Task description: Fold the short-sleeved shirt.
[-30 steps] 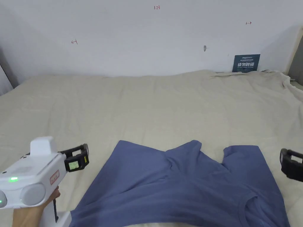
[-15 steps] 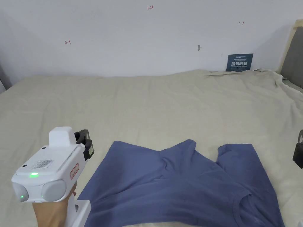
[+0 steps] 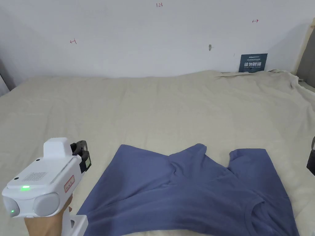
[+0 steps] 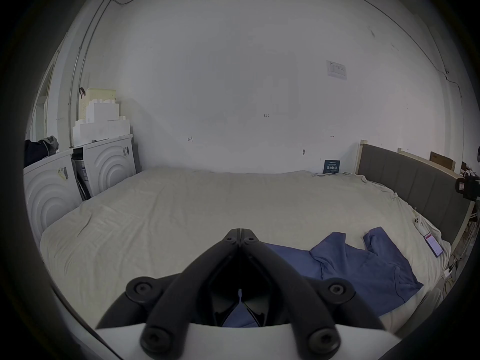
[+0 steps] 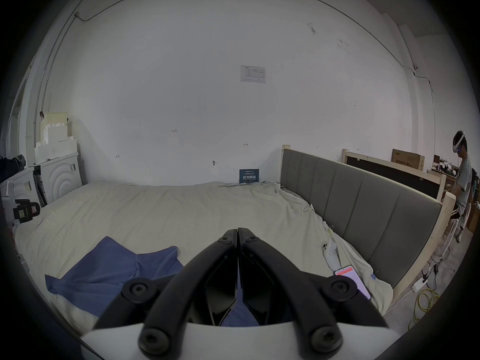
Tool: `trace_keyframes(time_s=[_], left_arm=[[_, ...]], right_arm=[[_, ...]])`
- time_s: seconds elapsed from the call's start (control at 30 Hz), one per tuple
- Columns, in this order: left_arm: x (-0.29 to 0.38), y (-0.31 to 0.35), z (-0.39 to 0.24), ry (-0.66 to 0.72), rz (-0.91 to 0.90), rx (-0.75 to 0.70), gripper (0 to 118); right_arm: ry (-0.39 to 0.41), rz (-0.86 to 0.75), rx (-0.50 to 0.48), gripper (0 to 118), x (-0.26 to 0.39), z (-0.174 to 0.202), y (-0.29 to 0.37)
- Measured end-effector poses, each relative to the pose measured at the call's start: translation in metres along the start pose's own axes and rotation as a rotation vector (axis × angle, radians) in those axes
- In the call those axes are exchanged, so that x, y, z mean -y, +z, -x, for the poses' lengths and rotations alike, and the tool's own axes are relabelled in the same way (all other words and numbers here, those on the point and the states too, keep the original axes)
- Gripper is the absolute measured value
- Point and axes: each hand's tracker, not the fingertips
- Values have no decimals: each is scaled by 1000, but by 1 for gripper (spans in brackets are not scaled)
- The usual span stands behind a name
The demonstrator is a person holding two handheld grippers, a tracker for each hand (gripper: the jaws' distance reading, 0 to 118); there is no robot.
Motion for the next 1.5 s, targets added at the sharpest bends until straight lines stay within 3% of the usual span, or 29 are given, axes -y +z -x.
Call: trace_keyframes(time_s=[0.3, 0.33, 0.4, 0.47, 0.53, 0.63, 1.0, 1.07, 1.17, 1.3, 1.5], left_arm=[[12, -8, 32, 43, 130, -26, 0], [15, -10, 37, 43, 169, -32, 4], [25, -13, 49, 52, 229, -59, 22], [35, -16, 60, 67, 303, -73, 62], [48, -19, 68, 83, 369, -93, 86], [70, -22, 77, 77, 447, -109, 92], [150, -44, 109, 139, 653, -208, 92], [158, -50, 112, 160, 687, -209, 81], [171, -57, 113, 160, 733, -193, 42], [167, -53, 104, 189, 694, -158, 5], [144, -36, 88, 115, 589, -130, 0]], right_arm=[[5, 6, -20, 0, -2, 8, -7], [5, 8, -24, 0, -2, 9, -8], [7, 12, -31, 0, -2, 11, -11], [8, 16, -36, 0, -2, 15, -13], [11, 22, -47, 0, -2, 18, -16], [17, 28, -59, 0, -1, 25, -19], [25, 73, -94, 0, 8, 37, -28], [23, 83, -95, 0, 9, 38, -29], [18, 95, -97, 0, 12, 38, -30], [13, 103, -96, 0, 13, 37, -30], [15, 116, -114, 0, 13, 38, -39]])
